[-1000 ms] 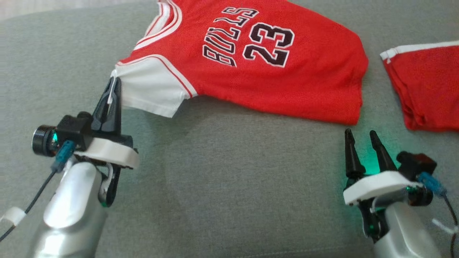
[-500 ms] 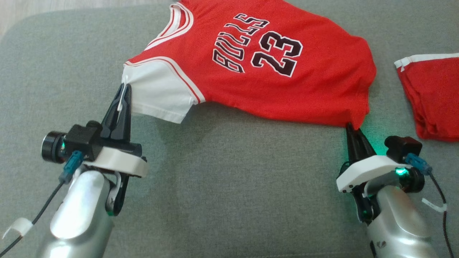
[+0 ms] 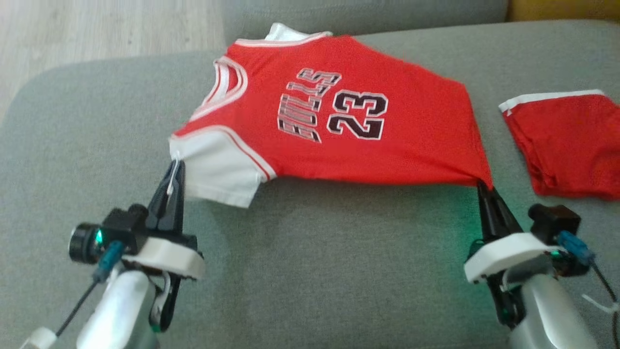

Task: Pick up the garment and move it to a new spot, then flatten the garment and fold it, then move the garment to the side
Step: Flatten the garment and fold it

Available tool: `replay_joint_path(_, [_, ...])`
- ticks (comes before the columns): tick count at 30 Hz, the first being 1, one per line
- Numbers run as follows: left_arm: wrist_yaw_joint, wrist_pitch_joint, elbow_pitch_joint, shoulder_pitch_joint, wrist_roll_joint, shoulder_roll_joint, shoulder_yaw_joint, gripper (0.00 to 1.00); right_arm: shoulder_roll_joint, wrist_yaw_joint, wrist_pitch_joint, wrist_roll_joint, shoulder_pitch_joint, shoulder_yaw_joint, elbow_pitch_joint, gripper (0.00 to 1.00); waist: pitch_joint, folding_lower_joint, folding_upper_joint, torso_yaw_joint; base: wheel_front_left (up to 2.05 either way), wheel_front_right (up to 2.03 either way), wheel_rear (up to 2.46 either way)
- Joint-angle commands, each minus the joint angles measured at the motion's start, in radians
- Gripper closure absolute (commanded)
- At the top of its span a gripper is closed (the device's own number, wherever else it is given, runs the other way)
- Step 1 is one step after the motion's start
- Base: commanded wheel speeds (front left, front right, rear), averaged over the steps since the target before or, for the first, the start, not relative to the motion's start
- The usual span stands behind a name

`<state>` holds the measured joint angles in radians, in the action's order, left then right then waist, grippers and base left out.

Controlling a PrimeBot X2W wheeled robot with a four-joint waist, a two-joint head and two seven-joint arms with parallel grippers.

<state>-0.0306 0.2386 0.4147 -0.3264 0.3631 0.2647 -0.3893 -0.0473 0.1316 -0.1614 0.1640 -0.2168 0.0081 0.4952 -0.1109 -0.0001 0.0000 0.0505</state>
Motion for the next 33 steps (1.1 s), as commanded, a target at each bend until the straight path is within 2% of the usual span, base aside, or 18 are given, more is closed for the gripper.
replay_joint_path(1, [-0.007, 0.004, -0.032, -0.019, 0.008, 0.02, 0.033, 1.0, -0.003, -0.001, 0.008, -0.012, -0.008, 0.011, -0.047, 1.0, 0.017, 0.0001, 0.0, 0.007, 0.0, 0.0, 0.0])
replay_joint_path(11, [-0.019, -0.008, -0.086, 0.09, 0.02, -0.002, -0.007, 1.0, -0.003, -0.001, 0.346, -0.047, 0.191, -0.091, -0.379, 1.0, 0.065, 0.0001, 0.0, -0.01, 0.0, 0.0, 0.0])
replay_joint_path(15, [-0.025, -0.019, -0.093, 0.113, 0.017, -0.005, -0.024, 1.0, -0.003, -0.001, 0.417, -0.041, 0.227, -0.102, -0.437, 1.0, 0.065, 0.0001, 0.0, -0.024, 0.0, 0.0, 0.0])
replay_joint_path(16, [-0.027, -0.023, -0.09, 0.116, 0.015, -0.005, -0.028, 1.0, -0.003, -0.001, 0.426, -0.042, 0.23, -0.109, -0.438, 0.96, 0.064, 0.0001, 0.0, -0.027, 0.0, 0.0, 0.0])
replay_joint_path(17, [-0.029, -0.028, -0.087, 0.119, 0.013, -0.004, -0.033, 1.0, -0.003, -0.001, 0.428, -0.047, 0.232, -0.116, -0.436, 0.0, 0.062, 0.0001, 0.0, -0.03, 0.0, 0.0, 0.0])
replay_joint_path(18, [-0.03, -0.033, -0.084, 0.12, 0.01, -0.004, -0.038, 1.0, -0.003, -0.001, 0.428, -0.052, 0.231, -0.125, -0.431, 0.0, 0.06, 0.0001, 0.0, -0.033, 0.0, 0.0, 0.0])
replay_joint_path(19, [-0.032, -0.034, -0.082, 0.118, 0.007, -0.004, -0.041, 0.61, -0.003, -0.001, 0.422, -0.066, 0.228, -0.127, -0.429, 0.0, 0.057, 0.0001, 0.0, -0.037, 0.0, 0.0, 0.0])
replay_joint_path(20, [-0.036, -0.031, -0.083, 0.116, 0.006, -0.006, -0.041, 0.16, -0.003, -0.001, 0.41, -0.075, 0.224, -0.13, -0.428, 0.0, 0.053, 0.0001, 0.0, -0.039, 0.0, 0.0, 0.0])
replay_joint_path(21, [-0.04, -0.027, -0.085, 0.113, 0.004, -0.007, -0.039, 0.0, -0.003, -0.001, 0.394, -0.079, 0.218, -0.134, -0.427, 0.0, 0.051, 0.0001, 0.0, -0.041, 0.0, 0.0, 0.0])
replay_joint_path(30, [-0.047, 0.02, -0.162, 0.07, -0.037, -0.017, -0.018, 0.0, -0.003, -0.001, 0.124, -0.054, 0.158, -0.087, -0.438, 0.0, 0.027, 0.0001, 0.0, -0.038, 0.0, 0.0, 0.0])
replay_joint_path(33, [-0.043, 0.022, -0.191, 0.063, -0.053, -0.031, -0.01, 0.0, -0.003, -0.001, 0.082, -0.054, 0.132, -0.083, -0.418, 0.0, 0.008, 0.0001, 0.0, -0.036, 0.0, 0.0, 0.0])
